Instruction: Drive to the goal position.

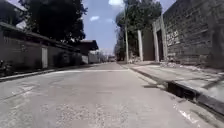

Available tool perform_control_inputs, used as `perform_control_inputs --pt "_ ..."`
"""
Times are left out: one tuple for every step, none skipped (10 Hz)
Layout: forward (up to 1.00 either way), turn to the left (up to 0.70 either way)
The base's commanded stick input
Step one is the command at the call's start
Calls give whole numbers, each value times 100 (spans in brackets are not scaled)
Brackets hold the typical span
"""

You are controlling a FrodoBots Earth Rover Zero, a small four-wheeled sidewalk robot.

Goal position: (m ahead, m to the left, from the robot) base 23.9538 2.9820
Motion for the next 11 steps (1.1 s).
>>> perform_control_inputs --pt "100 0" --pt "100 0" --pt "100 0" --pt "100 0" --pt "100 0" --pt "100 0" --pt "100 0" --pt "100 0" --pt "100 0" --pt "100 0" --pt "100 0"
